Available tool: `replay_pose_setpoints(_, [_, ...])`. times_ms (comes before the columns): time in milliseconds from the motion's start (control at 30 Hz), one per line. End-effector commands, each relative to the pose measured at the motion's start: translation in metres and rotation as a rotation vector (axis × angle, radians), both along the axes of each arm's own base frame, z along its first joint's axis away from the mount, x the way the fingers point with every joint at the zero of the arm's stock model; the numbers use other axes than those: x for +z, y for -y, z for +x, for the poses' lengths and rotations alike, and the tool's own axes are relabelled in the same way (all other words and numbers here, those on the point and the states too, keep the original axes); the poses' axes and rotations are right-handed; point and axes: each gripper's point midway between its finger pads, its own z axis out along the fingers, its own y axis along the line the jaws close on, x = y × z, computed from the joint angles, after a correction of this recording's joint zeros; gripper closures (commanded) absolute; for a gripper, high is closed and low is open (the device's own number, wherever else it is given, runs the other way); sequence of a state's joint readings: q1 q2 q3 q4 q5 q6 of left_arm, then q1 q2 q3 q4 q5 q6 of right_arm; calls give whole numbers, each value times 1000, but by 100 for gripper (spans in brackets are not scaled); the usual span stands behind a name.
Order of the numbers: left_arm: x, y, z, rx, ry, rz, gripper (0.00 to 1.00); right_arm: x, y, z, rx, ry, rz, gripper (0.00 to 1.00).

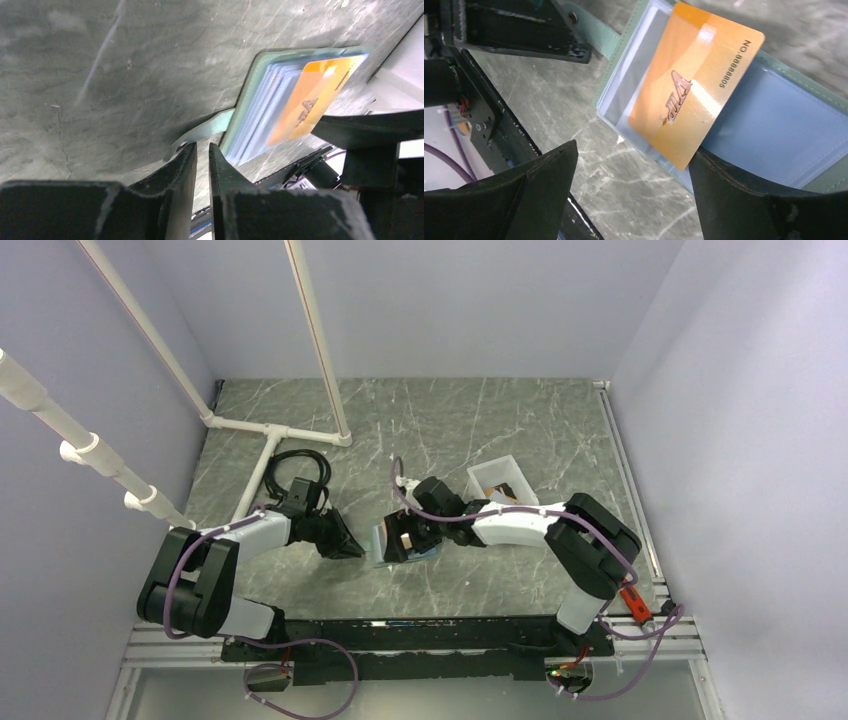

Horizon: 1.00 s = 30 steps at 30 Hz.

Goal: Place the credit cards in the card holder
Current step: Insert the credit card into the card holder.

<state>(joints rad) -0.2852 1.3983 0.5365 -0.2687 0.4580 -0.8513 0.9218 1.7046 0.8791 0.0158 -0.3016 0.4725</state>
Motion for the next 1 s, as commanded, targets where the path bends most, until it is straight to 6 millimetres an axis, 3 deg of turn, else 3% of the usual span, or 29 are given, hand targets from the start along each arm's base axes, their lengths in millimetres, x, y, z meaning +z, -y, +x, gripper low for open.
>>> replay_pose_setpoints(0, [2,0,-3,-18,18,-1,80,-4,25,-9,-30,-141,1,16])
replay_pose_setpoints(300, [5,5,-2,-33,25,-28,78,4,34,0,-70,-177,56,19])
replay_pose_setpoints(433, [13,10,1,-52,66,-65,68,3,46,6,-99,-137,-14,31])
replay_pose_setpoints(667, [35,20,5,-104,147,-139,54,13,62,15,-129,-81,-81,25])
replay_pose_setpoints(800, [44,26,7,-130,177,-177,47,26,63,30,-147,-77,-42,26])
replay_pose_setpoints(967, [44,37,6,-168,175,-187,43,35,51,54,-156,-95,56,38])
